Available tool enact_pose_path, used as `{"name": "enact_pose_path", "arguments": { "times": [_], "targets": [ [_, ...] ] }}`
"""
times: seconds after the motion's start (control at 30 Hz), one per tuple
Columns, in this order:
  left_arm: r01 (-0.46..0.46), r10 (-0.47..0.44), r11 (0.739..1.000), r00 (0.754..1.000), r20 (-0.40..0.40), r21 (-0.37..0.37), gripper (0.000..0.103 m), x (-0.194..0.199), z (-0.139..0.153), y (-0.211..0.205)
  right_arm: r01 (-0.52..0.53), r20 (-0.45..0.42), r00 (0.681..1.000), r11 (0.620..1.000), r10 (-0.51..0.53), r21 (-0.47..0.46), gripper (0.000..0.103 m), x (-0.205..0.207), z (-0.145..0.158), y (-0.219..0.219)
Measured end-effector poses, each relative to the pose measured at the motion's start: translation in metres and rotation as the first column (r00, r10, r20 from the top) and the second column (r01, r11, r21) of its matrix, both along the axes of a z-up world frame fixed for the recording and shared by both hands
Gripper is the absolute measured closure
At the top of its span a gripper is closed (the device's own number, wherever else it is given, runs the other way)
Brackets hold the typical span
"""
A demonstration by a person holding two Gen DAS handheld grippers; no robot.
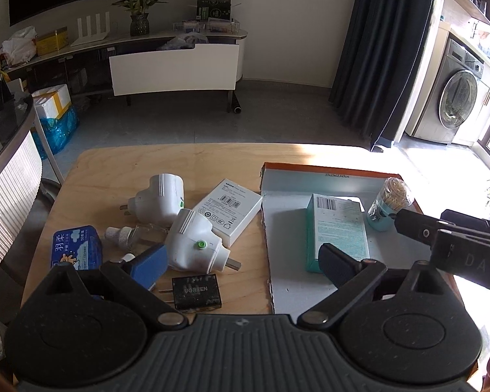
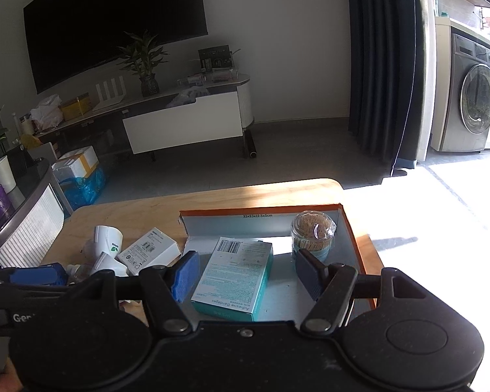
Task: Organize rigid objects
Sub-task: 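Withdraw both tools from the tray back toward the chargers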
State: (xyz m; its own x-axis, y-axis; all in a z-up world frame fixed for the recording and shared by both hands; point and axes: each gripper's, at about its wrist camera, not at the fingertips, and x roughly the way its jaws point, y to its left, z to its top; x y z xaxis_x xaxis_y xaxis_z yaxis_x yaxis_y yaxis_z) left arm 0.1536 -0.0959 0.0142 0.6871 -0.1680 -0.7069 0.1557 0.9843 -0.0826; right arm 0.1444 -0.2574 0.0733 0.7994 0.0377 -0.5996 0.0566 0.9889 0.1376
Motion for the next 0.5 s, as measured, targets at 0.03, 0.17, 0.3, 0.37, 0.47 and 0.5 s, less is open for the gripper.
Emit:
{"name": "enact_pose_path", "arguments": {
  "times": [0.03, 0.17, 0.3, 0.37, 0.47, 0.5],
  "targets": [
    [-0.006, 0.006, 1.000, 1.000, 0.000, 0.004, 0.002, -0.001, 0.000, 0.003, -0.006, -0.002, 1.000, 1.000, 0.006, 0.004, 0.024, 0.000, 0.000, 0.002],
    [-0.025, 0.025, 1.000, 1.000, 0.000, 0.007, 0.002, -0.005, -0.002, 0.016, -0.027, -0.010, 1.000, 1.000, 0.027, 0.004, 0.024, -0.001, -0.003, 0.013],
    [-0.042, 0.042, 0.999, 0.999, 0.000, 0.005, 0.002, -0.009, -0.002, 0.025, -0.052, -0.016, 0.999, 0.999, 0.052, 0.003, 0.024, -0.001, -0.005, 0.024],
    [-0.050, 0.050, 0.999, 0.999, -0.001, 0.001, 0.002, -0.011, -0.003, 0.029, -0.064, -0.019, 0.998, 0.998, 0.064, 0.002, 0.024, -0.003, -0.005, 0.030],
    [-0.057, 0.057, 0.998, 0.998, -0.003, 0.002, 0.002, -0.014, -0.004, 0.035, -0.082, -0.021, 0.996, 0.997, 0.082, 0.004, 0.024, -0.004, -0.006, 0.037],
    [-0.060, 0.060, 0.998, 0.998, -0.002, 0.003, 0.002, -0.014, -0.004, 0.036, -0.087, -0.023, 0.996, 0.996, 0.088, 0.004, 0.024, -0.004, -0.007, 0.040]
  ]
}}
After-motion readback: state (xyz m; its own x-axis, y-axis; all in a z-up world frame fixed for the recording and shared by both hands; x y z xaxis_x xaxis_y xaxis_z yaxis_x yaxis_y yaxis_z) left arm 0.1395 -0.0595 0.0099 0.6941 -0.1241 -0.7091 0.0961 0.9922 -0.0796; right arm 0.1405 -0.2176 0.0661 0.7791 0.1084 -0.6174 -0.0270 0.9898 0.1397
